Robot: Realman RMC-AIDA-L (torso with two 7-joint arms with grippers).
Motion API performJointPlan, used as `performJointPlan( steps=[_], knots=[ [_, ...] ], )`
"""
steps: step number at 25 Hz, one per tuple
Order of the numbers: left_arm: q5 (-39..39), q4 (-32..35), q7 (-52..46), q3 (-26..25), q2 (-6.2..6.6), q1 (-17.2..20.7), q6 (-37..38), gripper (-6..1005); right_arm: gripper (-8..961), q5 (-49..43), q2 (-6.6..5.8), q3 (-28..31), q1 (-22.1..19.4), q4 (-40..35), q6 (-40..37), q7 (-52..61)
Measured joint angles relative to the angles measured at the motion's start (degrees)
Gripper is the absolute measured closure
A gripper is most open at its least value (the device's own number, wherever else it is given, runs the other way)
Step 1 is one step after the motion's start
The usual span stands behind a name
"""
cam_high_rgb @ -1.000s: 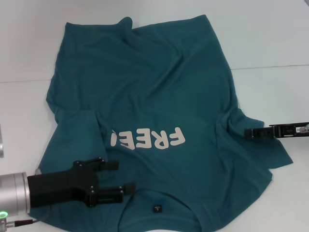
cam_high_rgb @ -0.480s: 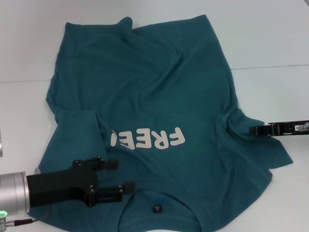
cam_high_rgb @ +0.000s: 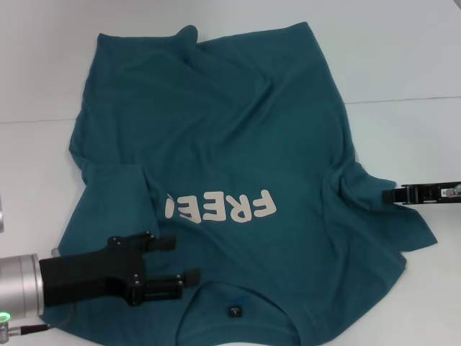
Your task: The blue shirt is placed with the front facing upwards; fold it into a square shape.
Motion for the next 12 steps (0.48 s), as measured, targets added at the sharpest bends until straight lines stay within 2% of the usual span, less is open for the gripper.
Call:
performJointPlan(
  steps=[9,12],
  knots=[
    [0.0,-0.3,0.0,0.0,-0.03,0.1,0.0,111,949,0.3,-0.43,3.0,-0.9,-0.5,0.0,-0.4],
    [-0.1,-0.3,-0.1,0.0,-0.11,0.2,0.1,111,944,0.3,-0.66,4.3,-1.8,-1.8,-0.2,-0.4]
  ],
)
